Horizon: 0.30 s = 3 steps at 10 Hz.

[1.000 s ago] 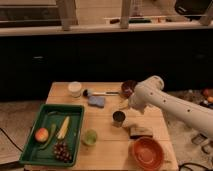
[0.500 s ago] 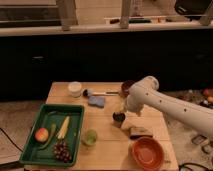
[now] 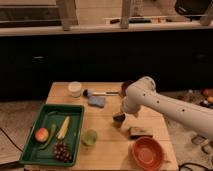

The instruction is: Stack cups on top of each other

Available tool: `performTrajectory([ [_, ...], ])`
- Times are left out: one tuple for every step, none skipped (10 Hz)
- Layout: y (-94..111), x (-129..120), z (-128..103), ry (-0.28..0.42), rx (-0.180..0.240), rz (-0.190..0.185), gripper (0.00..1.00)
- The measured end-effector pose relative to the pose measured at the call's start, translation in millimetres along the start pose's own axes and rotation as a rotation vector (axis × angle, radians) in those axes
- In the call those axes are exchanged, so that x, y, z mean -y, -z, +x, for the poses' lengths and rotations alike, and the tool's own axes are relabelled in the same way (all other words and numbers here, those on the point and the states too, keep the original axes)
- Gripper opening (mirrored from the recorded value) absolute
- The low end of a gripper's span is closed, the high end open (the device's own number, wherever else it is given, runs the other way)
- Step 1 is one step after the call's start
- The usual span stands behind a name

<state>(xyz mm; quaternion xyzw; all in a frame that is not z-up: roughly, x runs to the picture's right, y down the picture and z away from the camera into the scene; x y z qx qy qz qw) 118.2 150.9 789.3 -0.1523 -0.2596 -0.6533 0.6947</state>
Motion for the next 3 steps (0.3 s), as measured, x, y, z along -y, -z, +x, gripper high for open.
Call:
performTrajectory([
  [-2.0,-1.6,2.5,-0.004,0.006,-0.001,0.80],
  [-3.4,-1.5,3.4,-0.004,0.010,-0.001,0.80],
  [-4.8,-1.8,4.2,-0.005,0.014,0.000,0.80],
])
